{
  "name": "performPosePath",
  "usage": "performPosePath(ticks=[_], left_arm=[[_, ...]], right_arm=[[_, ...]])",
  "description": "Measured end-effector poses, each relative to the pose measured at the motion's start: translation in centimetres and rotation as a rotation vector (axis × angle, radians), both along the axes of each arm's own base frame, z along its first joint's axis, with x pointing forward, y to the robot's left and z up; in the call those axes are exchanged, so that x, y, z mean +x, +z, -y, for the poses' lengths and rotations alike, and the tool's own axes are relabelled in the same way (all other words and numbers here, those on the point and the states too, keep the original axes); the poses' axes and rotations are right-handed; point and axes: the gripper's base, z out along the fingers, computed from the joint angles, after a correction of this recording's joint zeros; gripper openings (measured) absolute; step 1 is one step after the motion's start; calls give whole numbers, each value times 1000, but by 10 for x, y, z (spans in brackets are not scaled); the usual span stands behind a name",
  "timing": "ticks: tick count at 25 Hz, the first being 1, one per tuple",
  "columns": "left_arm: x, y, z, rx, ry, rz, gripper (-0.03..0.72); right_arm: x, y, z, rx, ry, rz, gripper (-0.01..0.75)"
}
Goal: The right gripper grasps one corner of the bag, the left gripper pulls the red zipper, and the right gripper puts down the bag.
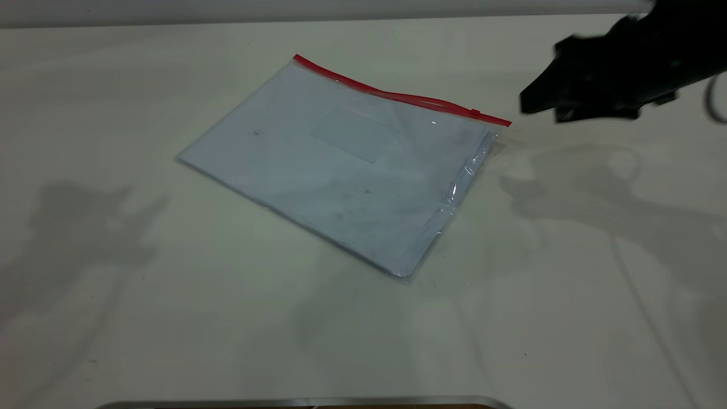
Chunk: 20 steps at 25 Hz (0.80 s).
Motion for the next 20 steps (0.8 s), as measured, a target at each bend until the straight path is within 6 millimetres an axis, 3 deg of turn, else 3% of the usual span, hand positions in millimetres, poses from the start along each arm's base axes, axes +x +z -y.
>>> performPosePath(ticks=[7,14,20], left_arm=[[2,1,0,5,-10,25,506],[2,1,0,7,-9,27,506],[2,1,0,9,-6,29,506]], right_arm=[[34,-57,-7,56,23,-27,522],[50,-76,-15,147,64,-2,522],[55,-78,-29,206,104,15,494]])
